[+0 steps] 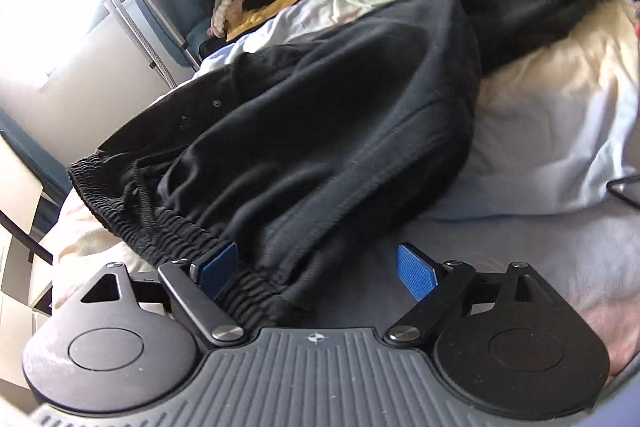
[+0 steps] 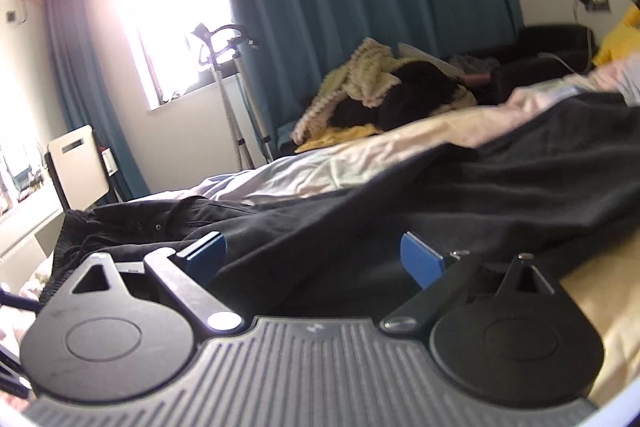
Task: Fold clothes
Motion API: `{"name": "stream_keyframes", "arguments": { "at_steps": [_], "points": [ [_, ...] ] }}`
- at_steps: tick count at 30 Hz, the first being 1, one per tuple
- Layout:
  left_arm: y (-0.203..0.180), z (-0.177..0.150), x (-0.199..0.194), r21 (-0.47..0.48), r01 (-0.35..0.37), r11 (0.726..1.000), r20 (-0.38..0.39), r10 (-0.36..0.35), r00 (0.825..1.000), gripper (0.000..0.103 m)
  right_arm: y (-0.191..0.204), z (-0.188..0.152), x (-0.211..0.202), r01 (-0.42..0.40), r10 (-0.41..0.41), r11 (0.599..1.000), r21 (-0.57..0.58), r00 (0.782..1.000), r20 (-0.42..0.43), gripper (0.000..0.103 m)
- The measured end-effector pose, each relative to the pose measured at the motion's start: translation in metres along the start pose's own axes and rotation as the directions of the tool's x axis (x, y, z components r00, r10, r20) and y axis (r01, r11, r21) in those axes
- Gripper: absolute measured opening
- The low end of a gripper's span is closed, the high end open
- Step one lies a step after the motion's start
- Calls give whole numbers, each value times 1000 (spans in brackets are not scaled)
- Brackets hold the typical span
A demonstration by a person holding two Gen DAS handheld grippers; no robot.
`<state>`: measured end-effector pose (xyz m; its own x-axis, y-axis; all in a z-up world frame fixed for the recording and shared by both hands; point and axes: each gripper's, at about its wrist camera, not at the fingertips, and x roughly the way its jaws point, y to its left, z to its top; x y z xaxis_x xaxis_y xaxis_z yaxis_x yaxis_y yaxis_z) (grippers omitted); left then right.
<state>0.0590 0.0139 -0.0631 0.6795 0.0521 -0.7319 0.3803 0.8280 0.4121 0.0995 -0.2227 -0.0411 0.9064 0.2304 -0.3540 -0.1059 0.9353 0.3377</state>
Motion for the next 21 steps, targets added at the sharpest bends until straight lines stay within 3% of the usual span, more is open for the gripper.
{"name": "stream_keyframes", "arguments": {
  "at_steps": [4, 16, 18, 20, 21],
  "points": [
    [-4, 0, 13, -15, -40, 999, -25, 40, 999, 87, -9, -2, -6, -5, 5, 998, 62, 1000, -10, 95],
    [2, -3, 36, -85, -99, 991, -79, 93, 993, 71, -14, -14, -1, 20, -13, 995, 98, 997, -79, 95],
    [6, -4, 39, -103, -109, 989, -82, 101, 992, 54, -15, -15, 0, 23, -14, 994, 105, 996, -86, 95],
    [12, -5, 40, -126, -111, 986, -72, 103, 992, 46, -15, -15, 1, 26, -17, 995, 101, 996, -90, 95],
    [14, -5, 38, -135, -111, 985, -58, 104, 993, 36, -15, -15, 2, 28, -20, 995, 97, 996, -91, 95]
  ]
}}
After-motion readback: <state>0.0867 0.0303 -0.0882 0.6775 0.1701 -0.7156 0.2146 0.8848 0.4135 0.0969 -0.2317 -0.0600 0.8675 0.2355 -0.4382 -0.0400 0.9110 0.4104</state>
